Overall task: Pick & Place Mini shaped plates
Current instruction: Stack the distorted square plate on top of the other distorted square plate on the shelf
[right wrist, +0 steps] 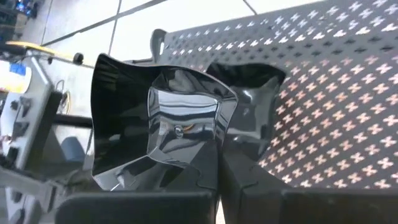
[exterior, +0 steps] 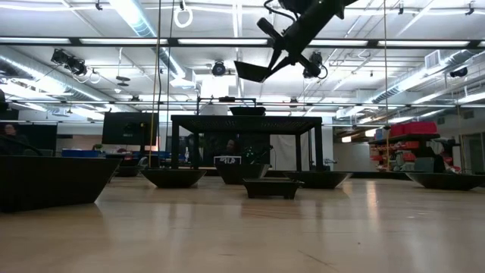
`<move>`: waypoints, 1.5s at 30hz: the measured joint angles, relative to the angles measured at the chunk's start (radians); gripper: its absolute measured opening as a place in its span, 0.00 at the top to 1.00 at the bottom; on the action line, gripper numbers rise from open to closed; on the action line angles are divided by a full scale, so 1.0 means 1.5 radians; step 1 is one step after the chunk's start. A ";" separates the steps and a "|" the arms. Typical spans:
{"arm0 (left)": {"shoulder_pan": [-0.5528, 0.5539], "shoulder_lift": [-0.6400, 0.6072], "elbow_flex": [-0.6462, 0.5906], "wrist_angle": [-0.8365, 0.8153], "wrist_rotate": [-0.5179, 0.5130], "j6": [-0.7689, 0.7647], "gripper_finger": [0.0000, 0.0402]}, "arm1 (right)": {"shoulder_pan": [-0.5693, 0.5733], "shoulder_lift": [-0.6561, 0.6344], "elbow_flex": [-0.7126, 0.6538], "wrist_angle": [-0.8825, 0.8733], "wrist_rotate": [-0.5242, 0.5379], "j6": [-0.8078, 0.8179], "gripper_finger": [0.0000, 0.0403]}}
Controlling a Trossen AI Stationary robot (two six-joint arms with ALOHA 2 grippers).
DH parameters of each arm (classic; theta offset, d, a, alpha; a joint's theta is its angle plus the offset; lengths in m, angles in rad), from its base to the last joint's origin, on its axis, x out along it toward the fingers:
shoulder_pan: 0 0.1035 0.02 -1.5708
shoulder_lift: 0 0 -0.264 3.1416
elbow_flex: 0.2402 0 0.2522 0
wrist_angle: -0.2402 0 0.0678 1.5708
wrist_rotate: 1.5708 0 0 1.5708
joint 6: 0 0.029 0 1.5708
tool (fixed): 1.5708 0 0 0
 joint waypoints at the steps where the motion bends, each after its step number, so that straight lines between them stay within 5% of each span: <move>1: 0.000 0.000 0.000 0.000 0.000 0.000 0.94 | 0.001 0.001 0.000 0.005 -0.001 -0.002 0.99; 45: 0.000 -0.001 0.000 0.000 0.000 0.000 0.94 | 0.021 0.005 0.000 0.065 -0.041 -0.088 0.99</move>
